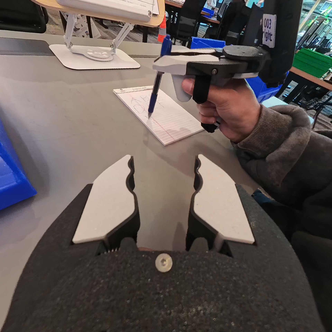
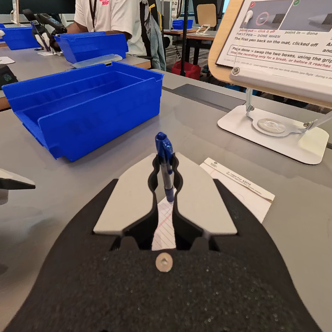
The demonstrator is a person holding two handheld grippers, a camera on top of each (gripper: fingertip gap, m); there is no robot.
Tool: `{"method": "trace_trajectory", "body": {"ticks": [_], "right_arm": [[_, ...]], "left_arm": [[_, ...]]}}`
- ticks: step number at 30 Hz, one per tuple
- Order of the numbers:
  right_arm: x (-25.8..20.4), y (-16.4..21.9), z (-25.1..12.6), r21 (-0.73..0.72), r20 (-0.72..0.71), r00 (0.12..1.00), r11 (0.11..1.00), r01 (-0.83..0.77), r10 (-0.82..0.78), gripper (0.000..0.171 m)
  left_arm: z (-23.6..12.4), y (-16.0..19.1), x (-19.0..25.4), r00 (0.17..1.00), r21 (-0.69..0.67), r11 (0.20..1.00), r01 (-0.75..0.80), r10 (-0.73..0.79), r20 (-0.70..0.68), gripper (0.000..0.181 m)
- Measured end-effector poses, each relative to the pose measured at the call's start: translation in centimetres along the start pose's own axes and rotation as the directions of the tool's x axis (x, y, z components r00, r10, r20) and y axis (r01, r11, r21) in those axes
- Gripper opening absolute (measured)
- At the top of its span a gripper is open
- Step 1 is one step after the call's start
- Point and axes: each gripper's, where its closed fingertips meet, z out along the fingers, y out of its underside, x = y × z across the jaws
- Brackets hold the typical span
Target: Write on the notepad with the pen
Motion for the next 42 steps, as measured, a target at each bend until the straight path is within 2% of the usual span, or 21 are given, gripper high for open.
{"method": "trace_trajectory", "body": {"ticks": [13,20,34,42], "right_arm": [[-1.6,0.6,-1.8,-0.025,0.0,1.0,1.0,-0.001,0.001,0.013],[1.4,-1.4,-1.8,0.031,-0.046,0.999,0.999,-0.006,0.007,0.012],[2.1,0.1,-0.5,-0.012,-0.007,1.0,1.0,-0.02,0.02,0.012],[2.8,0.2,-0.6,-0.033,-0.031,1.0,0.999,-0.003,0.002,0.012]], "left_arm": [[-0.3,0.4,1.0,0.999,-0.014,1.0,0.007,-0.007,-0.032,0.063],[-0.2,0.4,1.0,1.0,-0.016,1.0,-0.01,0.009,-0.023,0.062],[0.2,0.9,0.8,0.999,-0.044,0.999,-0.031,0.031,-0.011,0.063],[0.2,1.0,0.8,0.999,-0.046,0.998,-0.033,0.032,-0.011,0.063]]}}
